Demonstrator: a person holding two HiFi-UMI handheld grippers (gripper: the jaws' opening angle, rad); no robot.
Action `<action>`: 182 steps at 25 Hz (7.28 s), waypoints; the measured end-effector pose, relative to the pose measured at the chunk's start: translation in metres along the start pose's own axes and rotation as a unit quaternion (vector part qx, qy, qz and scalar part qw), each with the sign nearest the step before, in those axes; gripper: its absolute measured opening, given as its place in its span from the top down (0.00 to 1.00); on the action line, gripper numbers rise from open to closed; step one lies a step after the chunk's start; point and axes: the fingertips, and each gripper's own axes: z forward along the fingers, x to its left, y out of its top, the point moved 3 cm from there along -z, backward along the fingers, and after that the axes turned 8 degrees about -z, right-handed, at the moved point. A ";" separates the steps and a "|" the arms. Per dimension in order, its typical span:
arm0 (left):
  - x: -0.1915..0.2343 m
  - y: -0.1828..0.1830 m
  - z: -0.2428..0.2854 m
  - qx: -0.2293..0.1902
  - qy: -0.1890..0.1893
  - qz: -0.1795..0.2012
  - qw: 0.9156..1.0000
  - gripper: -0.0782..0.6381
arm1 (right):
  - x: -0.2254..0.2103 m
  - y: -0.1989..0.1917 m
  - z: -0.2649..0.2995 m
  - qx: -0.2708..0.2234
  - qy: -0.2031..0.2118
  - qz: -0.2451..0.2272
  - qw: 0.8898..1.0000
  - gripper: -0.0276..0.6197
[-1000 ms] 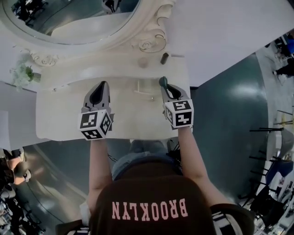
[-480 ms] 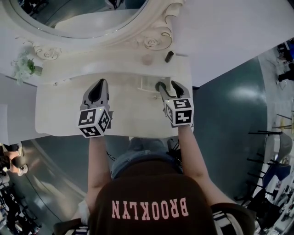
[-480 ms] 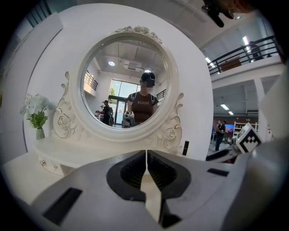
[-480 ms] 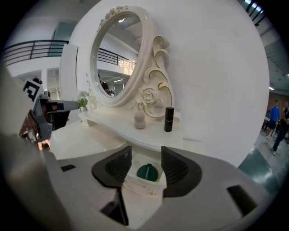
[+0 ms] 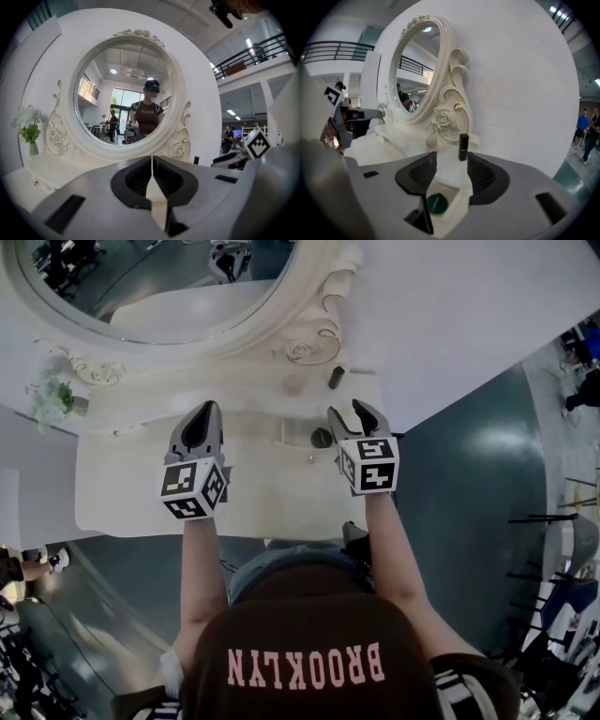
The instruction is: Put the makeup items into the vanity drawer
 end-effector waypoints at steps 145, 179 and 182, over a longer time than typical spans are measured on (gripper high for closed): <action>0.020 -0.034 -0.007 0.044 0.014 -0.023 0.999 0.88 | 0.043 0.037 0.034 -0.050 0.084 -0.037 0.994 0.77; 0.024 -0.080 -0.039 0.073 -0.002 -0.061 0.995 0.88 | 0.084 -0.028 -0.007 -0.010 0.065 0.001 0.998 0.96; 0.021 -0.077 -0.044 0.068 -0.011 -0.061 0.996 0.88 | 0.080 -0.020 -0.022 -0.032 0.043 0.000 0.999 0.96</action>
